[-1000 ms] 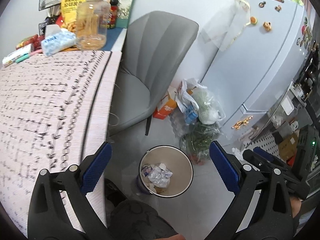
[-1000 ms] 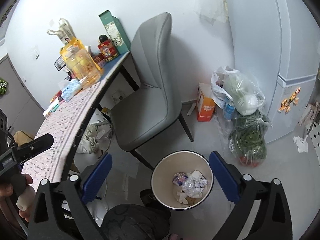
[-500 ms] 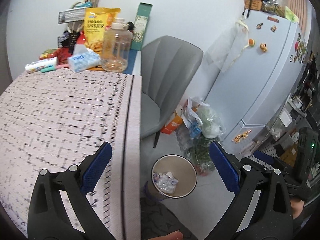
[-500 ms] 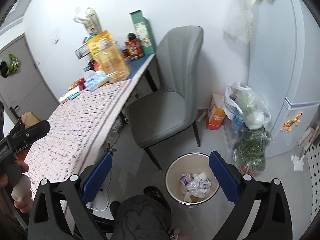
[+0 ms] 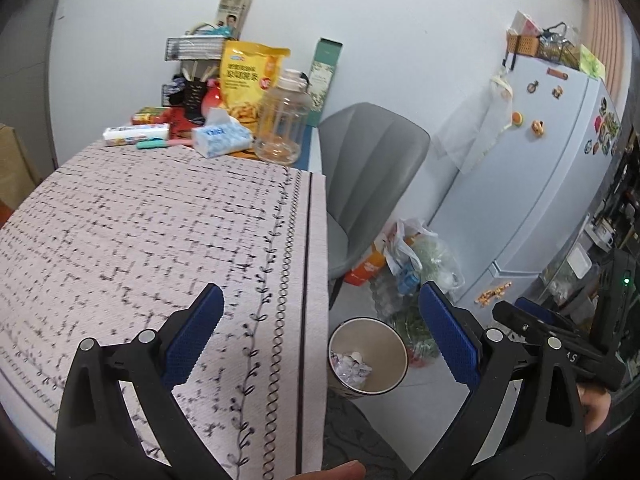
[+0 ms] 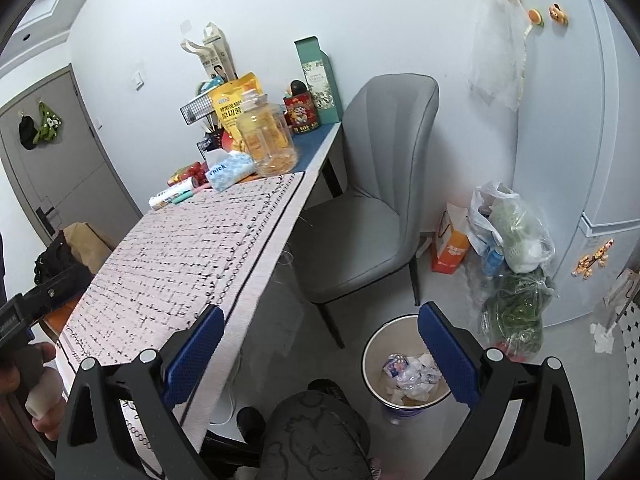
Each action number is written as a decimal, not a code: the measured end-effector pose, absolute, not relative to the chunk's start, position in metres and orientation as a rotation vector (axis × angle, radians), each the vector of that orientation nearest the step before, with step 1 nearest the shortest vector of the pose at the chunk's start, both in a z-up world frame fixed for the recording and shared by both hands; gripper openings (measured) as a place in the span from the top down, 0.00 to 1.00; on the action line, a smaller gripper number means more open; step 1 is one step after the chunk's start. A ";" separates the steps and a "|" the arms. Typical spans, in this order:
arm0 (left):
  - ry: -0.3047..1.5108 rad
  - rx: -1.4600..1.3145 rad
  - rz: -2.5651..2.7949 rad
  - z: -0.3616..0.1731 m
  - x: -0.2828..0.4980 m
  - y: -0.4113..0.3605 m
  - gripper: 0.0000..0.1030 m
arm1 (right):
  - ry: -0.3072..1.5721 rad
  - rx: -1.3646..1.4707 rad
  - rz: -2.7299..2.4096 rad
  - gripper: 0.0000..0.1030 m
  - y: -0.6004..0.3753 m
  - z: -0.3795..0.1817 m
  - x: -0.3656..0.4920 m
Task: Collect trash
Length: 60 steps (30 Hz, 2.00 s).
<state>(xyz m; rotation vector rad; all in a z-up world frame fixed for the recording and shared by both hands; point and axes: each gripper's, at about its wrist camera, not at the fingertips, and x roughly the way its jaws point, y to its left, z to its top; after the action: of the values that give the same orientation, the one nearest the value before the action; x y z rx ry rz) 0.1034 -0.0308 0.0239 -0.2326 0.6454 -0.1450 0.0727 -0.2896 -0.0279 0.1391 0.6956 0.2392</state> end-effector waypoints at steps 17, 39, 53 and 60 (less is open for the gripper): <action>0.569 -0.252 -0.005 0.033 0.026 0.019 0.06 | 0.662 0.078 0.360 0.08 -0.238 -0.007 0.030; 0.553 -0.250 0.013 0.035 0.001 0.019 0.06 | 0.631 0.048 0.402 0.08 -0.223 -0.003 0.008; 0.559 -0.264 0.004 0.029 0.001 0.024 0.06 | 0.635 0.061 0.389 0.08 -0.227 -0.005 0.008; 0.567 -0.274 0.005 0.025 0.002 0.028 0.06 | 0.646 0.063 0.399 0.08 -0.224 -0.007 0.010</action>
<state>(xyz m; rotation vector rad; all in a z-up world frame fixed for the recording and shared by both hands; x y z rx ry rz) 0.0022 0.0277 0.0246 -0.2743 0.5668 0.0052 0.0101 -0.2241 -0.0071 0.0630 0.6457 0.3988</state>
